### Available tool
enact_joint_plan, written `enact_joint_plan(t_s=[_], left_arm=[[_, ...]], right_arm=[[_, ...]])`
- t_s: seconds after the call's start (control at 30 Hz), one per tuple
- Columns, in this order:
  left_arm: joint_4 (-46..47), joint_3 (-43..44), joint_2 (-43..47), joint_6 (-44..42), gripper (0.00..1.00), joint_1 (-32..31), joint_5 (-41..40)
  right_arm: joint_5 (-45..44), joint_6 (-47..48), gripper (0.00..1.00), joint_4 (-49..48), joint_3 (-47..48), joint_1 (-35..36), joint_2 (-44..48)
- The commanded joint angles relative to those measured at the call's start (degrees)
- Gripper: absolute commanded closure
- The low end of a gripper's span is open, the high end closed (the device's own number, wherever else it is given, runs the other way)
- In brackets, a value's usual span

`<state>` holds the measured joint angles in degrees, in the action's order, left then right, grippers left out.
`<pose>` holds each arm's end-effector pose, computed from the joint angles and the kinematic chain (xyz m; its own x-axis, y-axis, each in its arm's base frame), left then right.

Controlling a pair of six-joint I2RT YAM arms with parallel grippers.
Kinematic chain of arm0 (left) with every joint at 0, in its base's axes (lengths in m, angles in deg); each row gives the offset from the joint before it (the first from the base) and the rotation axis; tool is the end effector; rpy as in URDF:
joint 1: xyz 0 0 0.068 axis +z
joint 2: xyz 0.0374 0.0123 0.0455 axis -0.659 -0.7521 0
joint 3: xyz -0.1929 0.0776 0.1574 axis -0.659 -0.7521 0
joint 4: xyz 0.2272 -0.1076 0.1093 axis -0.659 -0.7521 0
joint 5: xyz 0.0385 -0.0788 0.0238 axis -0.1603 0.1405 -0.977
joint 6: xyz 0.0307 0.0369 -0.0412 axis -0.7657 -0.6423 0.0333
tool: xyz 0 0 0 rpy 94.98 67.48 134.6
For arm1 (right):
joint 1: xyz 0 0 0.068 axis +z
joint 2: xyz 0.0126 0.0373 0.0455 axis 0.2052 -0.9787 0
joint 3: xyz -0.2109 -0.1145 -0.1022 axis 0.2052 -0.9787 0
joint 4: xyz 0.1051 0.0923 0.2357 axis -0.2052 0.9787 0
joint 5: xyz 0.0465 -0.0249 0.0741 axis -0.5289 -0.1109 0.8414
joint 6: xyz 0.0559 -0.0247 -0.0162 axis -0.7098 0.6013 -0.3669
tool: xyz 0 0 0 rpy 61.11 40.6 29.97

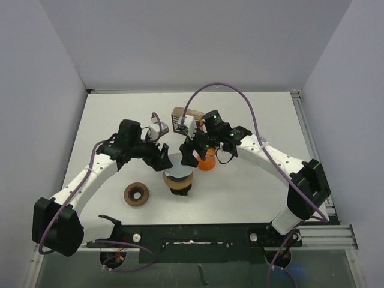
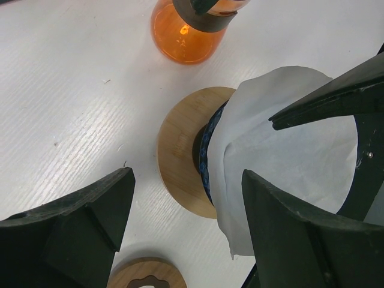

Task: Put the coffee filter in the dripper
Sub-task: Place the coffee filter in the coffee dripper.

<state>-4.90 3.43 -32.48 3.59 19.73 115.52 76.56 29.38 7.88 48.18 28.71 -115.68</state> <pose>0.2526 -0.1290 0.2474 -0.5900 0.3356 -0.7344 0.7402 0.5882 -0.3258 0.2713 0.2635 0.2638 -0.3769 -0.5023 -0.7782 -0.9107 0.3541 0.2125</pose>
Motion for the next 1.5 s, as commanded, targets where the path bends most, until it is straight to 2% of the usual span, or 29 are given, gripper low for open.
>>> enact_joint_plan(t_s=[0.0, 0.33, 0.83, 1.13, 1.47], left_arm=[[1.25, 2.65, 1.33, -0.69, 0.28, 0.4, -1.13], [1.72, 1.0, -0.79, -1.64, 0.28, 0.1, -1.55], [5.38, -4.02, -0.59, -2.15, 0.28, -0.56, -0.66], [5.37, -3.49, -0.05, -2.43, 0.28, -0.63, -1.08], [2.78, 0.44, 1.02, -4.5, 0.27, -0.48, 1.63]], right_arm=[[-1.24, 1.73, 0.15, -0.86, 0.62, -0.47, 1.41], [-2.82, 2.56, 0.2, -0.95, -0.76, 0.1, -0.27], [-3.33, 2.41, 0.21, -2.79, -2.98, 1.48, -1.86], [-2.96, 2.94, 0.18, -2.24, -1.83, 1.38, -1.34], [4.44, 3.22, 0.11, 1.28, 2.49, -0.27, -1.02]])
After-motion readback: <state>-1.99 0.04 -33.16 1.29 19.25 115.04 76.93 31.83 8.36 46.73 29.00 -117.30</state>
